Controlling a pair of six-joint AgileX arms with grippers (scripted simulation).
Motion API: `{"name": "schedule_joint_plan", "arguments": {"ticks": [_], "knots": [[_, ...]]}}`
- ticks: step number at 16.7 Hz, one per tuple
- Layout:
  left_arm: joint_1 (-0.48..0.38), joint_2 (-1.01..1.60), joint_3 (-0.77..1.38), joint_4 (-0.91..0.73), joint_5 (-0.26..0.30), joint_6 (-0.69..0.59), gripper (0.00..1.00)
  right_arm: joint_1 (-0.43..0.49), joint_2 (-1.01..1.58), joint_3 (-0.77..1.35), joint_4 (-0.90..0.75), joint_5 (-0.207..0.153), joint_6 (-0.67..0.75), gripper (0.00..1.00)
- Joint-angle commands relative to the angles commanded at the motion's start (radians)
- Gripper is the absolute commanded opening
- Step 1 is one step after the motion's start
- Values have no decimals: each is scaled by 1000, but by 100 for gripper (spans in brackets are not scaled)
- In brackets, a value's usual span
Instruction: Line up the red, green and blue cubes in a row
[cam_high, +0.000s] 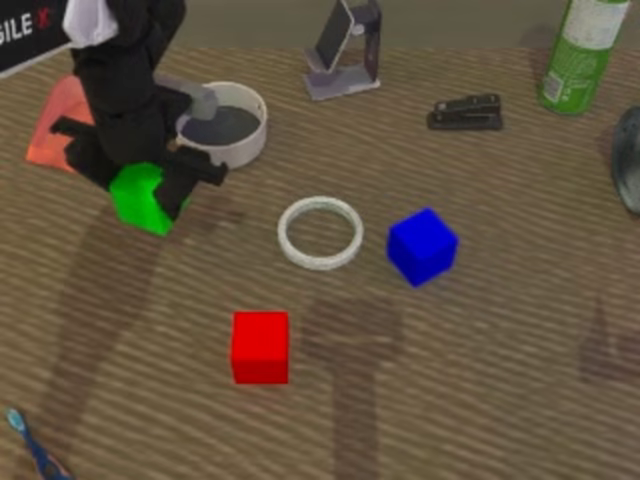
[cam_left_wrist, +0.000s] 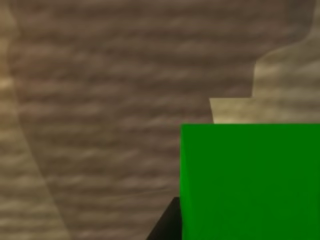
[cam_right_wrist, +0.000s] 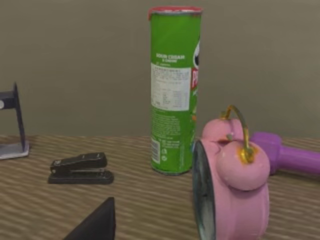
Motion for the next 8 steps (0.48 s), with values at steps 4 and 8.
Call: {"name": "schedule_joint_plan", "arguments": {"ticks": [4,8], "knots": [[-170,-15,-17,-13,1,-321,0,0,0,0,0,0,0,100],[-351,-43,-44,-22,1,-669,0,0,0,0,0,0,0,100]]}}
